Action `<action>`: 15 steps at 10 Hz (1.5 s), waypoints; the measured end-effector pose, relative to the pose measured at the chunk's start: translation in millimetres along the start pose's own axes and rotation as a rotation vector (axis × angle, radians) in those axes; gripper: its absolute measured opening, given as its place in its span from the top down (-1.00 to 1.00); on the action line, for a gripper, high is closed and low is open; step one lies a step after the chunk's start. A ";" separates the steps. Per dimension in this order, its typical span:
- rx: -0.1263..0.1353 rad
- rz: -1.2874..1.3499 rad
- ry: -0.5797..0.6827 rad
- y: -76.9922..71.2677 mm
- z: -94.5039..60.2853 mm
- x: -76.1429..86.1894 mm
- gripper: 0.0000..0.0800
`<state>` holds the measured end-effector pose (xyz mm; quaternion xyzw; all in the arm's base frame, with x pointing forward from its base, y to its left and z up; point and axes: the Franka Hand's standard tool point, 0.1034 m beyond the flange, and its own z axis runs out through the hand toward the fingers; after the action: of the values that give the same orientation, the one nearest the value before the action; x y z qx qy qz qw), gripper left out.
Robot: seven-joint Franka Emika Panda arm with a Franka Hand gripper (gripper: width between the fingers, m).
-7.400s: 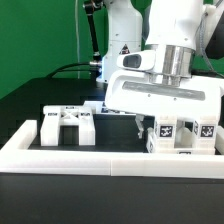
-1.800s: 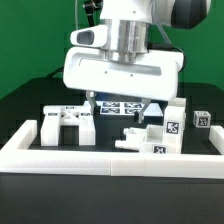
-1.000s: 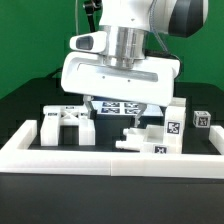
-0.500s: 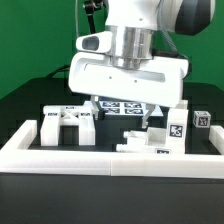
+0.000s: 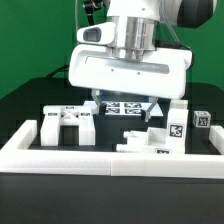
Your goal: Assemble chair
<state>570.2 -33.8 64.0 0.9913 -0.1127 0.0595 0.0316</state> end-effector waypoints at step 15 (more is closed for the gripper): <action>-0.030 -0.454 -0.016 -0.7 -3.6 7.7 -0.62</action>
Offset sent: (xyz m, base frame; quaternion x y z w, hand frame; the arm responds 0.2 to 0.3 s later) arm 0.0000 0.0000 0.0000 -0.0650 0.0000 0.0000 0.9979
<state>577.4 -34.5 68.5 0.9911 0.1122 0.0414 0.0579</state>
